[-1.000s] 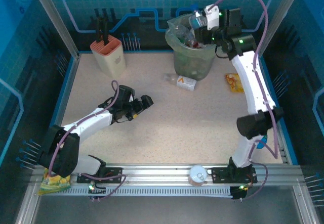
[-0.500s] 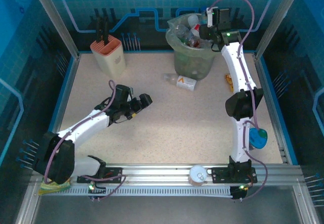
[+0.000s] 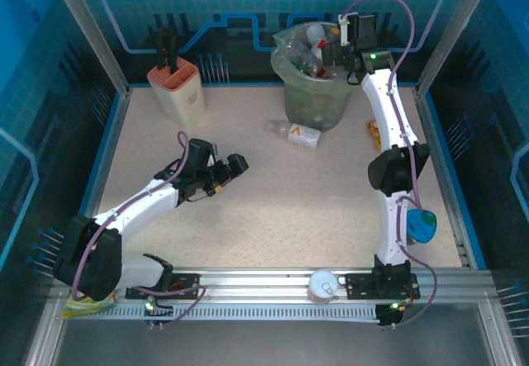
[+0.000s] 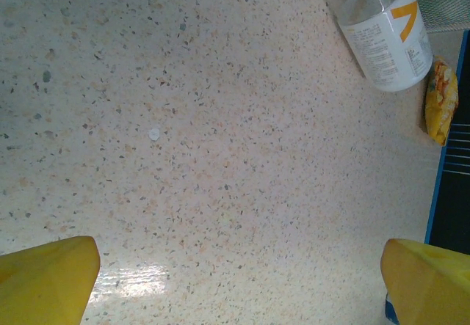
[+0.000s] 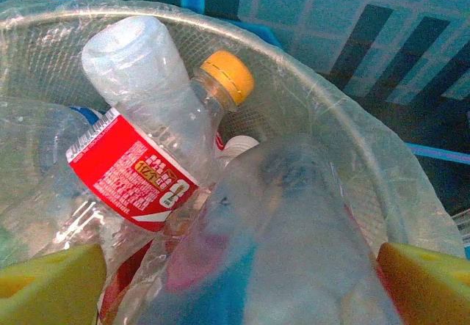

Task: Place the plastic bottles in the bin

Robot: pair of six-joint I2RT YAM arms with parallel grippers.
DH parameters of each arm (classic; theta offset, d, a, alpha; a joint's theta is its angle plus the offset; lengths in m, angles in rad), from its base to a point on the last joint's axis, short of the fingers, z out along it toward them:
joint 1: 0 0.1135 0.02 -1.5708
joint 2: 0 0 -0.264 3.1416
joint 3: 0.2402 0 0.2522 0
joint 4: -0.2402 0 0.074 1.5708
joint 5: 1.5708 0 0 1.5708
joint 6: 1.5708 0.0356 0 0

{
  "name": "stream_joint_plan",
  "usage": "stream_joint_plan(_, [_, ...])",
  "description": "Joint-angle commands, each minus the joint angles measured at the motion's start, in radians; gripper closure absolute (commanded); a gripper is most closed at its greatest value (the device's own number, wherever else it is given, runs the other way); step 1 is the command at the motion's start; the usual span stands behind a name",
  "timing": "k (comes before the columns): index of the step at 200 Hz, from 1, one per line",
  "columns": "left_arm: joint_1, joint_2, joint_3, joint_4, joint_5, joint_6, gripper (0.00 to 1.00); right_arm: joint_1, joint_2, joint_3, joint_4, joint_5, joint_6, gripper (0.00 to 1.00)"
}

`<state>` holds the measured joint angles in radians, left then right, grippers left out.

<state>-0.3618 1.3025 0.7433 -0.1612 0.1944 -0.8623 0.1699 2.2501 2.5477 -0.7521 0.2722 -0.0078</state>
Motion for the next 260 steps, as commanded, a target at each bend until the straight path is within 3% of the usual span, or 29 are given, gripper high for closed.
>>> stream_joint_plan(1, [0.012,0.012,0.019,-0.014,-0.008,-0.001,0.01,0.012,-0.093,0.037,-0.009,-0.054,-0.005,0.04])
stream_joint_plan(58, [0.011,0.011,0.006,-0.004,-0.007,-0.001,0.01,0.063,-0.256,-0.079,-0.002,-0.135,-0.062,0.03])
stream_joint_plan(90, [0.012,0.011,0.0,0.002,-0.008,0.001,0.01,0.164,-0.385,-0.3,0.058,-0.143,-0.277,0.02])
stream_joint_plan(139, [0.03,-0.019,-0.009,-0.017,-0.047,0.011,0.01,0.314,-0.518,-0.609,0.066,-0.26,-0.565,0.02])
stream_joint_plan(170, [0.073,-0.067,-0.03,-0.039,-0.043,0.019,0.01,0.372,-0.473,-0.678,0.014,-0.243,-0.616,0.04])
stream_joint_plan(192, [0.105,-0.108,-0.045,-0.061,-0.038,0.026,0.01,0.399,-0.4,-0.723,0.037,-0.12,-0.65,0.05])
stream_joint_plan(260, [0.145,-0.174,-0.087,-0.081,-0.024,0.029,0.01,0.398,-0.185,-0.829,0.324,0.047,-0.772,0.11])
